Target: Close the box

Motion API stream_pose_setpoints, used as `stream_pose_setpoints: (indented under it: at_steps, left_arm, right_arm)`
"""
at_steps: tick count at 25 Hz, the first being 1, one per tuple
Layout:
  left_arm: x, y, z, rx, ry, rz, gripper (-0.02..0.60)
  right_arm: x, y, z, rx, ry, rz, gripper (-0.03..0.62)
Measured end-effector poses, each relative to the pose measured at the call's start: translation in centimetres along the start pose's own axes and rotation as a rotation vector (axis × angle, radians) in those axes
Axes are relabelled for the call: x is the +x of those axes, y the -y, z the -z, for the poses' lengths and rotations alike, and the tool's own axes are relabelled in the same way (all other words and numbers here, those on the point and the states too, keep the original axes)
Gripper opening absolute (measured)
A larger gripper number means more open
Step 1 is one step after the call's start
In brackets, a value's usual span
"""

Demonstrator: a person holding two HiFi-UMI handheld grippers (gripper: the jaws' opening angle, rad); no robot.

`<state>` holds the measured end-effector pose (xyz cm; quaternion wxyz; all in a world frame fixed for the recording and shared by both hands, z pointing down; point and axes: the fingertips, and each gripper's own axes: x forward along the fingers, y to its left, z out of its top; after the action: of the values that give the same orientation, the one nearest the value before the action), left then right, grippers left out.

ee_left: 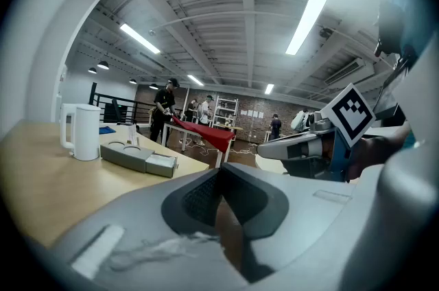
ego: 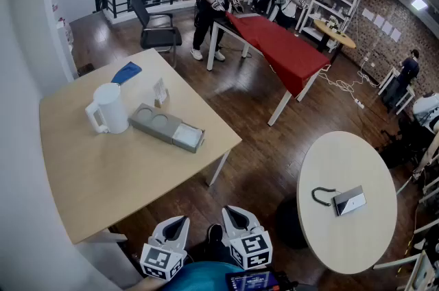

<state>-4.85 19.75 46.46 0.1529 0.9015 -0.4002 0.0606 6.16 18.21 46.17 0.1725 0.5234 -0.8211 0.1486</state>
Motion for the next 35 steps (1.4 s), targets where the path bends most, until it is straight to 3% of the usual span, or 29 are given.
stream_pose_setpoints:
  at_steps: [9, 22, 27, 35]
  left_arm:
    - [6.5, -4.2, -2.7, 0.025, -0.004, -0.075, -0.008]
    - [18.3, -5.9, -6.1, 0.071, -0.043, -0.097, -0.008]
    - [20.6, -6.4, -6.0, 0.073, -0.047, -0.115, -0.008]
    - [21.7, -10.8, -6.4, 0.049, -0.059, -0.162, -0.008]
  right_arm:
    - [7.4, 4.8, -3.3, -0.011, 0.020, -0.058, -0.006]
    - [14.5, 13.2, -7.2, -0.005, 0.029, -0.125, -0.006]
    - [16.4, 15.6, -7.4, -0.004, 0.026, -0.139, -0.006]
    - [20.1, 16.5, -7.2, 0.020, -0.013, -0.137, -0.006]
